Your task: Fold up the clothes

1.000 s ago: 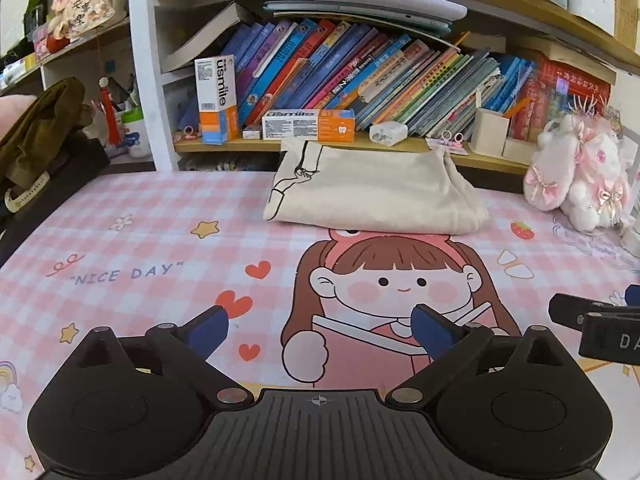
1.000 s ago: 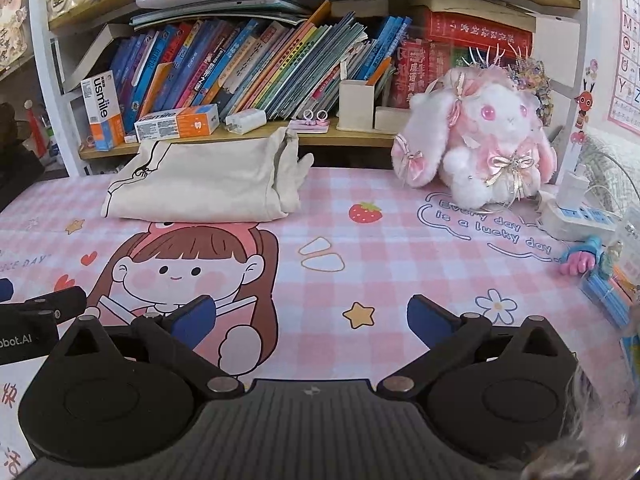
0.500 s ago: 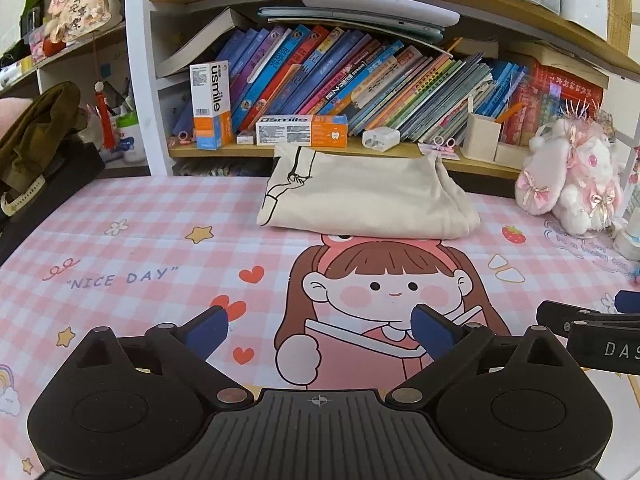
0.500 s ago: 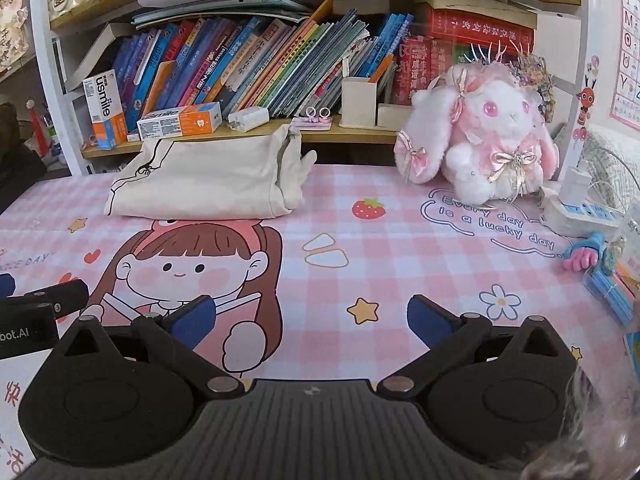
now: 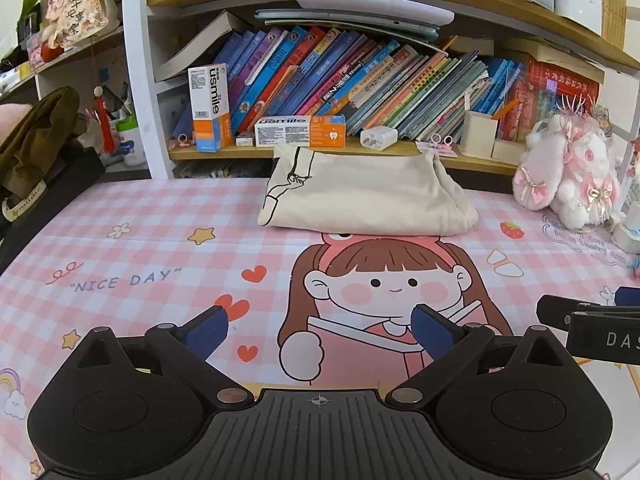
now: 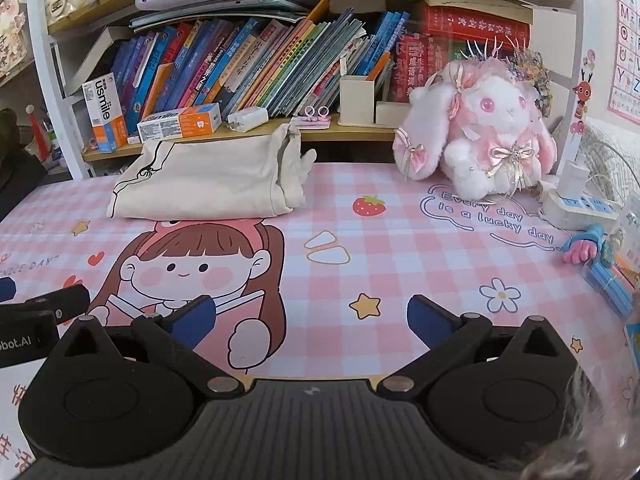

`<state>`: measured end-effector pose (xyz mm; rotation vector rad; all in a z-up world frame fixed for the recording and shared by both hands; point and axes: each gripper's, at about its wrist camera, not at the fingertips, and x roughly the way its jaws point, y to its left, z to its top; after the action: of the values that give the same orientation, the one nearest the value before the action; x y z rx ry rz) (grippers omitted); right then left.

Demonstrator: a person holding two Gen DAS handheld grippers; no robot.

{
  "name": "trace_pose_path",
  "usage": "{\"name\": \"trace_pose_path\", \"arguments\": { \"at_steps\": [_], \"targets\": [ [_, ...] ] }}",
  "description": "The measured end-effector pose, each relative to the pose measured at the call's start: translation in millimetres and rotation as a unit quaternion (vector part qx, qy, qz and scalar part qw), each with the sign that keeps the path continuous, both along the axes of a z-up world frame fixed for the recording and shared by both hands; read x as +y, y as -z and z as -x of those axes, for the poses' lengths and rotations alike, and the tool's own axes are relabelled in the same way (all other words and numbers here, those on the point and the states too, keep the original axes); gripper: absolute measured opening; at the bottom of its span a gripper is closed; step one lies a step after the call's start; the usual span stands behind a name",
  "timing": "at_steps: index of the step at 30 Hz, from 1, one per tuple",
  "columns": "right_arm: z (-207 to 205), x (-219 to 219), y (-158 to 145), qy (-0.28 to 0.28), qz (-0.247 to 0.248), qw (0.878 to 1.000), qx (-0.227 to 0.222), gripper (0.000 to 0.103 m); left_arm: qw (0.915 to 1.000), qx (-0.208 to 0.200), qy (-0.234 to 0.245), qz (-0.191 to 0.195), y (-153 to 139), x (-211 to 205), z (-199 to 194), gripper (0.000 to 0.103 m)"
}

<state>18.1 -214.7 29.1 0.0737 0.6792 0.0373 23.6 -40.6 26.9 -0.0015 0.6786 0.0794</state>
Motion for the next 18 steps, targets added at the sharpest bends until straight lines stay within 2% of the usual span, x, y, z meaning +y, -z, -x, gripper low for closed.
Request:
{"name": "trace_pose_path", "arguments": {
  "at_steps": [18],
  "targets": [
    [3.2,-0.6,1.4,0.002,-0.011,1.0,0.011,0.103,1.0,0.002,-0.001,0.008,0.6,2.6,2.0,0.099]
  ]
}}
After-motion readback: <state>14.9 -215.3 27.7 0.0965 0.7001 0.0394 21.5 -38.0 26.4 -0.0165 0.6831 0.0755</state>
